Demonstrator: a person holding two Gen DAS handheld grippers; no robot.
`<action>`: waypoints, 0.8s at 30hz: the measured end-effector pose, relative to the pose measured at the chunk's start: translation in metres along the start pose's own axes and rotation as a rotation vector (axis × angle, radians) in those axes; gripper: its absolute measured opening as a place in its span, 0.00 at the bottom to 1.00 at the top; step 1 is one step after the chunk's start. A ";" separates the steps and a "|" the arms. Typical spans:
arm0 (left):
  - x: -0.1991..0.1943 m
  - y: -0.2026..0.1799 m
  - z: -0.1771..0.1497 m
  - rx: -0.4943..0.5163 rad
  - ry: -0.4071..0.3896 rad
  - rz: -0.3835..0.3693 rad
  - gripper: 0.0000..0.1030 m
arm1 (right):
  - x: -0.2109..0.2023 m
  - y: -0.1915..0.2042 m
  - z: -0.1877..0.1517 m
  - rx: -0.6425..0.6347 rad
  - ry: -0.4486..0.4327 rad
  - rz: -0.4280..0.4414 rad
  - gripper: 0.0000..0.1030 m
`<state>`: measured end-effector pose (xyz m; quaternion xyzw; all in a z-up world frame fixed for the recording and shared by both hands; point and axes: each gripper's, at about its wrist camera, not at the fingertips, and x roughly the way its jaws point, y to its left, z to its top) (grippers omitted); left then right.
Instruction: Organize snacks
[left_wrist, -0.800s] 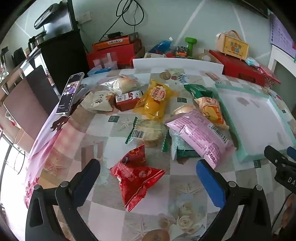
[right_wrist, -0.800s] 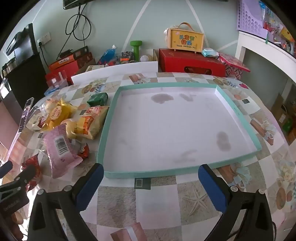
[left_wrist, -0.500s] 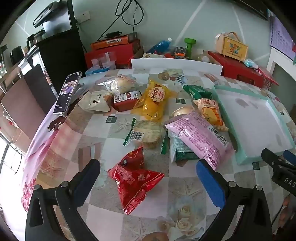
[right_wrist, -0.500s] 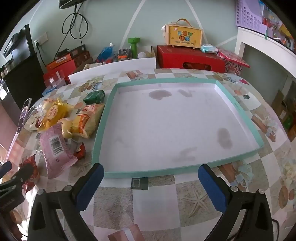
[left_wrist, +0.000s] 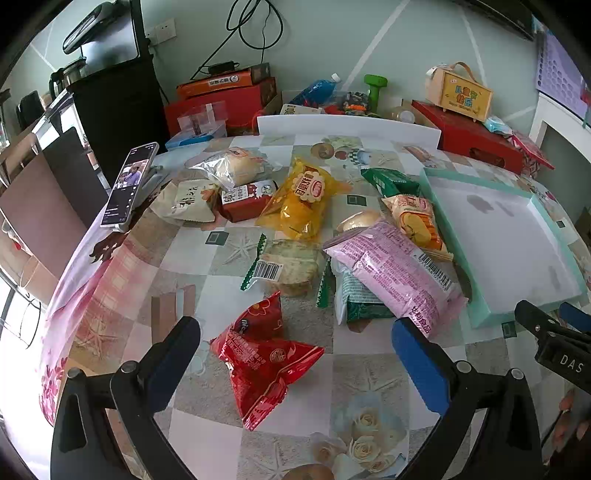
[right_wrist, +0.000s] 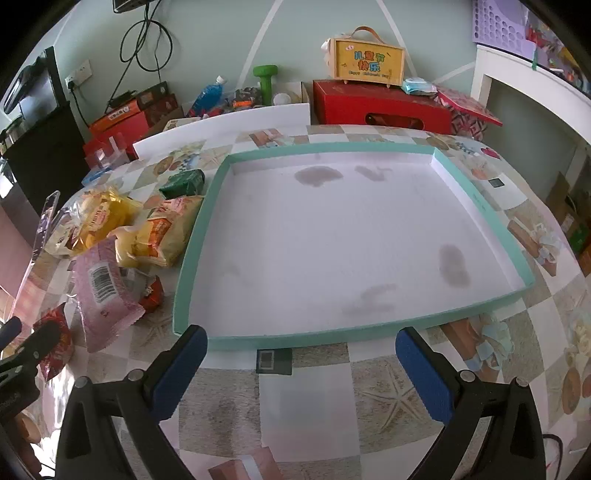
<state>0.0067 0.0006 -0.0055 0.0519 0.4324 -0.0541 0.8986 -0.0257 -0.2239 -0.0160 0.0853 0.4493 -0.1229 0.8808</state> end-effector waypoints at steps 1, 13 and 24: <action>0.000 0.000 0.000 0.000 0.000 0.000 1.00 | 0.000 0.000 0.000 0.000 0.000 0.000 1.00; 0.001 0.001 -0.001 0.000 0.007 0.004 1.00 | 0.001 -0.001 -0.001 0.000 0.000 -0.001 1.00; 0.002 0.002 -0.001 0.000 0.010 0.007 1.00 | 0.001 -0.001 -0.001 0.000 0.002 -0.001 1.00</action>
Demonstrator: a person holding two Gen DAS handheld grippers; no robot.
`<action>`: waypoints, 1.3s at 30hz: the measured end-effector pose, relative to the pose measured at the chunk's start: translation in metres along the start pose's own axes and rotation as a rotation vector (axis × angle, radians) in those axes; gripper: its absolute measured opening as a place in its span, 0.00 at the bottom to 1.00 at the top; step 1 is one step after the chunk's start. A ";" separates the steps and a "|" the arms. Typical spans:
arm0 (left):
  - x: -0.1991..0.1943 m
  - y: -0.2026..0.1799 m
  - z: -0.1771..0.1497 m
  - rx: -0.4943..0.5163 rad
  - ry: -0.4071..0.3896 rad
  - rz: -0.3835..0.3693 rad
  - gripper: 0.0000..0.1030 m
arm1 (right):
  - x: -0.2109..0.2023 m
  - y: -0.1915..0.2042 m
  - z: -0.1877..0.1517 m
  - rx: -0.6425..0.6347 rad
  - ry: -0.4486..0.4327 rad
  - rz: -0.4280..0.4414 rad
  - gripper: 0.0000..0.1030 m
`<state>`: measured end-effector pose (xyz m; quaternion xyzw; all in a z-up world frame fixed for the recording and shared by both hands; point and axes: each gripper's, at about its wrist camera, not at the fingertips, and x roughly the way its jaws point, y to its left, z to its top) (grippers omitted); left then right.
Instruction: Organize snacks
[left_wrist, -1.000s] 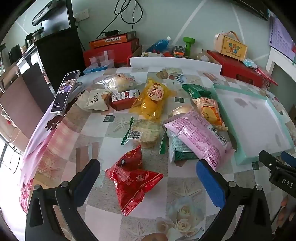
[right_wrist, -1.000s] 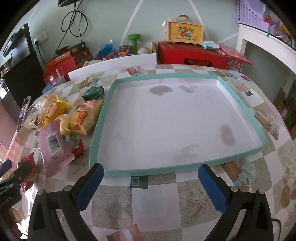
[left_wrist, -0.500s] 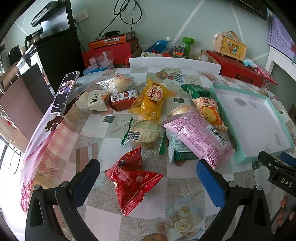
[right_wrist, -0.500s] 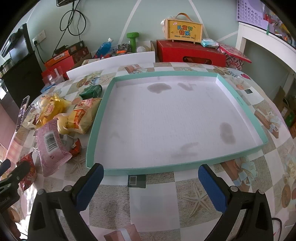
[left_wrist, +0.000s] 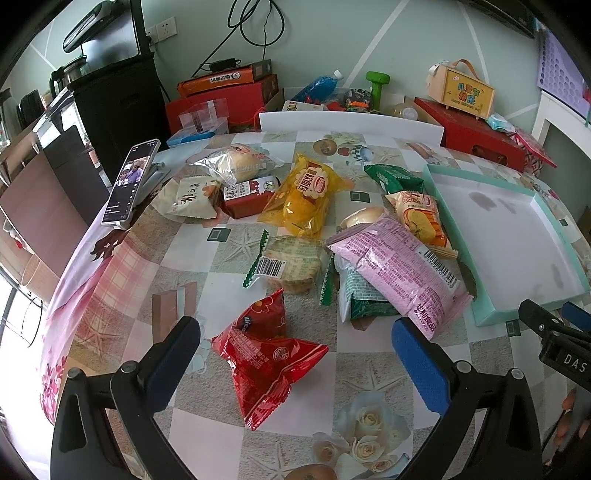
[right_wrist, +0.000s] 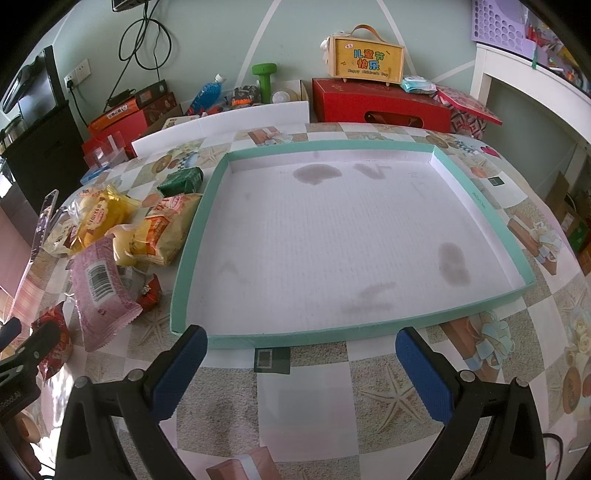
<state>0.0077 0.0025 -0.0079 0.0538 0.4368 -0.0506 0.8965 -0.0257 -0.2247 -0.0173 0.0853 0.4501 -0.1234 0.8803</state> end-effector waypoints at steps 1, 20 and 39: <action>0.000 0.000 0.000 -0.001 0.001 0.000 1.00 | 0.000 0.000 0.000 0.000 0.000 0.000 1.00; 0.000 0.000 -0.001 0.000 0.001 0.000 1.00 | 0.000 0.000 0.000 0.000 0.001 -0.001 1.00; 0.000 0.000 -0.002 -0.006 0.000 -0.009 1.00 | -0.003 0.000 0.000 -0.010 -0.011 -0.005 1.00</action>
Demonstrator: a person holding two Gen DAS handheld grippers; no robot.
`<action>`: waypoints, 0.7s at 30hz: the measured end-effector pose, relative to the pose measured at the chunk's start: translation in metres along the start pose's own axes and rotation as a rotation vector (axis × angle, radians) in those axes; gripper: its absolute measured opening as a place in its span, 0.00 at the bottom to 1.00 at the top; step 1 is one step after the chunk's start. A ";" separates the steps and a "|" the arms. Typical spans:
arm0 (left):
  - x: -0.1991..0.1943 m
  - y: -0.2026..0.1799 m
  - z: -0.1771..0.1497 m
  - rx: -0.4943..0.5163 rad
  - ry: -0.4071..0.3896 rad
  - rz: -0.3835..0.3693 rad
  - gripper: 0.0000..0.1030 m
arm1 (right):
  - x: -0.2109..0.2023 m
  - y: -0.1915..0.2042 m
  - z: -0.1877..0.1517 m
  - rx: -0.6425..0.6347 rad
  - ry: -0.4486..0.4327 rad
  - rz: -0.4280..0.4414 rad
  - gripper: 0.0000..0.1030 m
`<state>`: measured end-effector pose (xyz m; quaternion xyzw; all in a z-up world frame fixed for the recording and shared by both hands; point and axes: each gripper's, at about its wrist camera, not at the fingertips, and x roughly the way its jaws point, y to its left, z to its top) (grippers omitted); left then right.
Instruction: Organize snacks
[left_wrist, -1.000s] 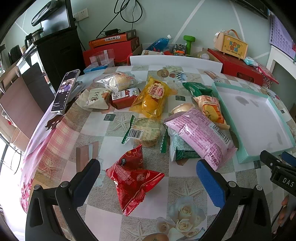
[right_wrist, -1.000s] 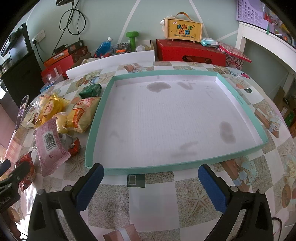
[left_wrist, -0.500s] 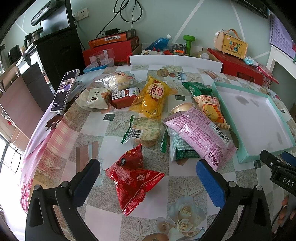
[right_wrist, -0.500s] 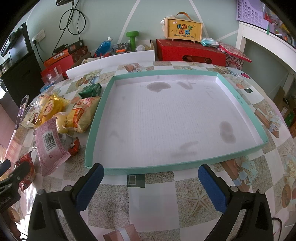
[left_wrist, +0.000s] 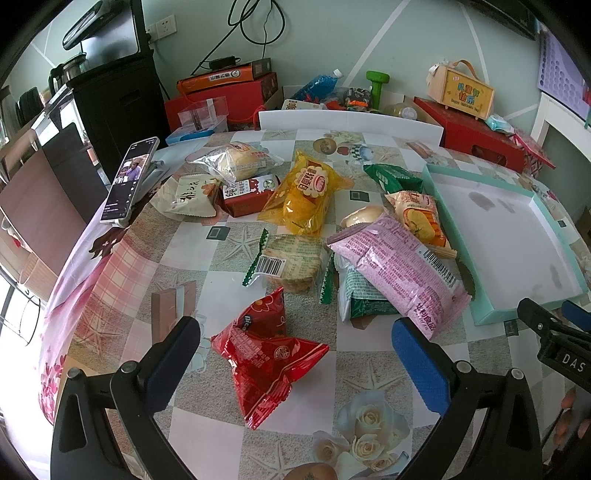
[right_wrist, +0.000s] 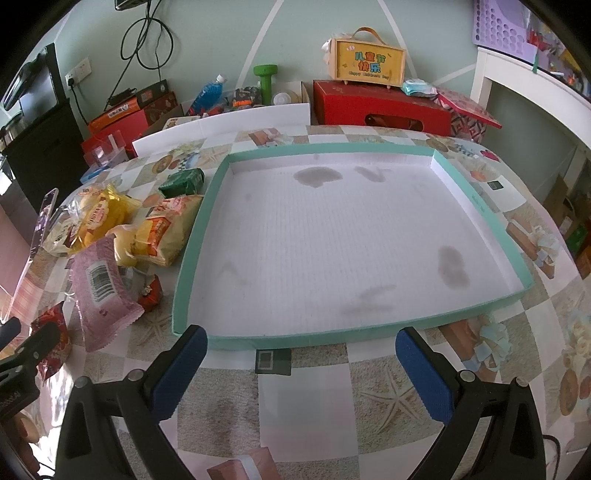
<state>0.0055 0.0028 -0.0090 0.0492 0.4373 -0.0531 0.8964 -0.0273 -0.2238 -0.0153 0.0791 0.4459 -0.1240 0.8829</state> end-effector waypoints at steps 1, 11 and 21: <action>-0.001 0.001 0.001 -0.002 -0.001 -0.003 1.00 | -0.001 0.002 0.001 -0.003 -0.003 -0.001 1.00; -0.012 0.016 0.002 -0.041 -0.007 -0.047 1.00 | -0.028 0.039 0.009 -0.108 -0.123 0.103 1.00; 0.007 0.048 -0.007 -0.141 0.064 -0.076 1.00 | -0.028 0.096 0.020 -0.210 -0.119 0.249 1.00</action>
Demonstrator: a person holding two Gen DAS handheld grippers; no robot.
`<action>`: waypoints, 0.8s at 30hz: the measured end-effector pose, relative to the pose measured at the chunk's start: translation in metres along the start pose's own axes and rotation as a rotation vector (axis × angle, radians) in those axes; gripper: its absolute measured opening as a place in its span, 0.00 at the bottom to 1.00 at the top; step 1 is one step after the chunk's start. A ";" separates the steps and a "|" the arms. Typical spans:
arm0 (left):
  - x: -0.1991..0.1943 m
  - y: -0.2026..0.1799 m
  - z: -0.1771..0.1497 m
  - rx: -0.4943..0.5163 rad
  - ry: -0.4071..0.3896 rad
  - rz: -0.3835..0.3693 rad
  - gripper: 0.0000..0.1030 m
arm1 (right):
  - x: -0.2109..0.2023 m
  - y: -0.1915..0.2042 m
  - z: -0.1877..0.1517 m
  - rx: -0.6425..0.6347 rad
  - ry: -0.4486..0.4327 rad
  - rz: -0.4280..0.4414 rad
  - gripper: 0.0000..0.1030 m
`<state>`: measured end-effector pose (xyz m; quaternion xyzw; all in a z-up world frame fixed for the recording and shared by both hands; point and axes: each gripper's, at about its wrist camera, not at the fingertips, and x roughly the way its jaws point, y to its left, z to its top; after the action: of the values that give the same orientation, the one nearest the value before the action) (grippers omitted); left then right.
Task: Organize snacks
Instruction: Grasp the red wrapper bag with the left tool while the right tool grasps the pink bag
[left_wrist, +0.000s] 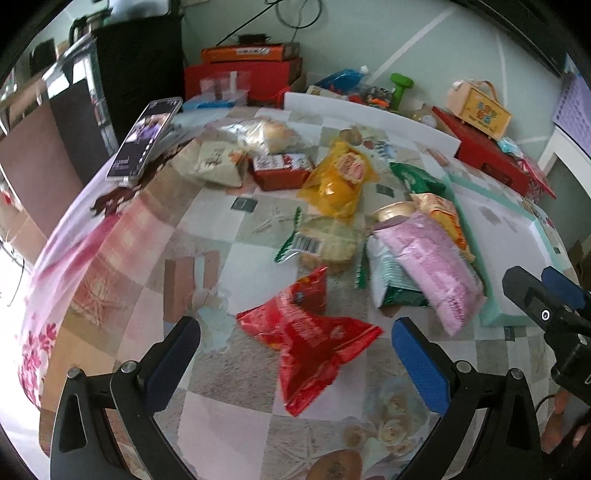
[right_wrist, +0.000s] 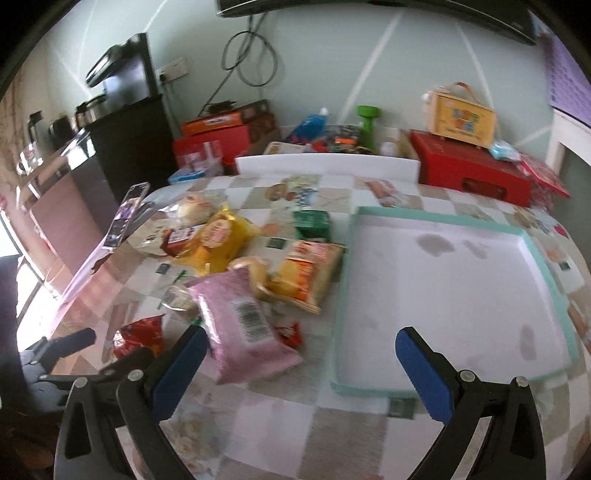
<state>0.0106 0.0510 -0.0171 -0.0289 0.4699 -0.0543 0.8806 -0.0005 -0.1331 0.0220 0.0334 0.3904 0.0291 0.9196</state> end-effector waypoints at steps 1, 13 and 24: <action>0.001 0.002 0.000 -0.005 0.001 -0.003 1.00 | 0.004 0.004 0.001 -0.008 0.006 0.014 1.00; 0.024 0.013 -0.003 -0.046 0.060 -0.064 0.80 | 0.049 0.032 0.006 -0.083 0.095 0.045 0.90; 0.025 0.018 -0.002 -0.058 0.046 -0.091 0.64 | 0.060 0.030 0.000 -0.058 0.135 0.073 0.61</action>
<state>0.0236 0.0653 -0.0408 -0.0744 0.4897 -0.0816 0.8649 0.0399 -0.0990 -0.0182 0.0189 0.4492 0.0760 0.8900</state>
